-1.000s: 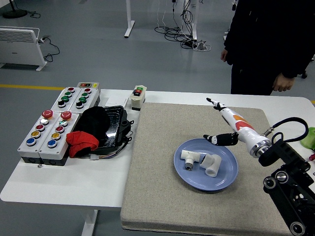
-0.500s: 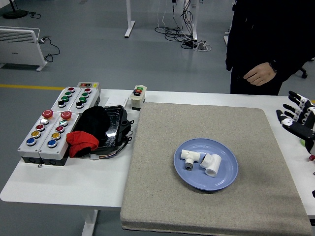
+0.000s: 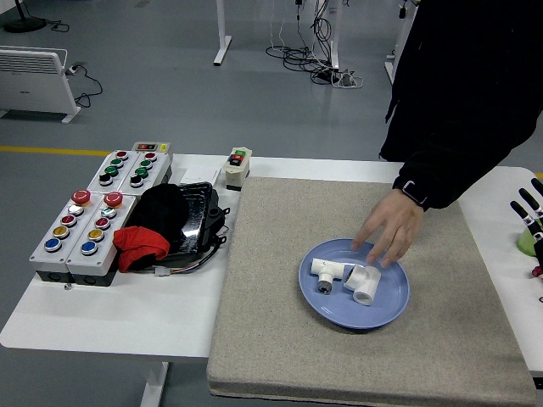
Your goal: Pick pipe place plate twice
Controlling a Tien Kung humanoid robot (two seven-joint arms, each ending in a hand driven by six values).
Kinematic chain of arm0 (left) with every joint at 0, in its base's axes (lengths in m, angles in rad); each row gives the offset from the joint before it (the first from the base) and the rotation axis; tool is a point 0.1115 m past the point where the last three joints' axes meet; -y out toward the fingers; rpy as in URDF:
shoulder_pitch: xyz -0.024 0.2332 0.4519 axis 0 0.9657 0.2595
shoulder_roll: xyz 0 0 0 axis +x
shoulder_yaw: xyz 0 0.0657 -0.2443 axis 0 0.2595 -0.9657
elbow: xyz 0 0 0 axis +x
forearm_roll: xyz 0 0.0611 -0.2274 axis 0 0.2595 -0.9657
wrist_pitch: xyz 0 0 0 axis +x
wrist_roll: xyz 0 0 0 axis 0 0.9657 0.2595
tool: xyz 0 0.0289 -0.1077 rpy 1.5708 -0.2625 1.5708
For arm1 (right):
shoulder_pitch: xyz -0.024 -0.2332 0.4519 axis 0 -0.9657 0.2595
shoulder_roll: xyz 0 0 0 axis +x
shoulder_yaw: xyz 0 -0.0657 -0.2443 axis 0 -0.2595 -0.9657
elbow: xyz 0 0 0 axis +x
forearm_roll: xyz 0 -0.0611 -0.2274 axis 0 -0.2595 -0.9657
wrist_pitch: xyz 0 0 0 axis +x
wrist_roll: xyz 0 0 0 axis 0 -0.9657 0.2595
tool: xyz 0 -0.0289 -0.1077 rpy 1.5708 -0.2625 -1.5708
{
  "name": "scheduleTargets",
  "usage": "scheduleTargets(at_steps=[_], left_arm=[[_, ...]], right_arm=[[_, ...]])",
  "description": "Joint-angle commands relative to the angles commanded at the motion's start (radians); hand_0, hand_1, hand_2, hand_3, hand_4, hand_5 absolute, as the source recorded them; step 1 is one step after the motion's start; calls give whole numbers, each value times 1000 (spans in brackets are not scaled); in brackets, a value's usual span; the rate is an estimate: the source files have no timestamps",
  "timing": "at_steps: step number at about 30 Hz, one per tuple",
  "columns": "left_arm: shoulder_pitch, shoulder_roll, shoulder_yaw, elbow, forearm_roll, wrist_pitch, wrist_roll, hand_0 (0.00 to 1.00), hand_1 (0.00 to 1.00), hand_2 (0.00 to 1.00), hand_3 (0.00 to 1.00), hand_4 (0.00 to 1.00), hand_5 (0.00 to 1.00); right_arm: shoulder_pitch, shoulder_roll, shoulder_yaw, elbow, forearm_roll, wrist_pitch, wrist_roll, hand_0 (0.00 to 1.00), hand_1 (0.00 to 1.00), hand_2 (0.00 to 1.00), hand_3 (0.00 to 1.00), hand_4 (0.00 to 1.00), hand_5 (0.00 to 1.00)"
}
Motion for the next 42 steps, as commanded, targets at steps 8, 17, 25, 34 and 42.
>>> scheduleTargets(at_steps=[8,17,25,34,42], left_arm=[[-2,3,-8,-4,34,-6,9,621,590,571,593,270,998],[-3,4,-8,-10,54,-10,13,620,592,572,597,273,998],[-4,-5,13,-9,21,-7,0,621,593,568,596,275,998],[-8,-14,43,-5,-38,-1,-23,622,594,564,596,278,998],[-13,-16,52,-3,-58,0,-29,622,594,565,597,278,998]], right_arm=[[6,-5,14,3,-38,8,16,829,780,821,800,588,546],[0,-6,9,5,-50,-24,62,829,781,815,798,579,563],[-2,-9,-18,6,-61,-51,87,842,788,830,806,576,569],[1,-3,-36,4,-61,-80,87,849,792,841,811,561,583],[5,-4,-33,7,-58,-114,109,853,794,863,814,559,584]])
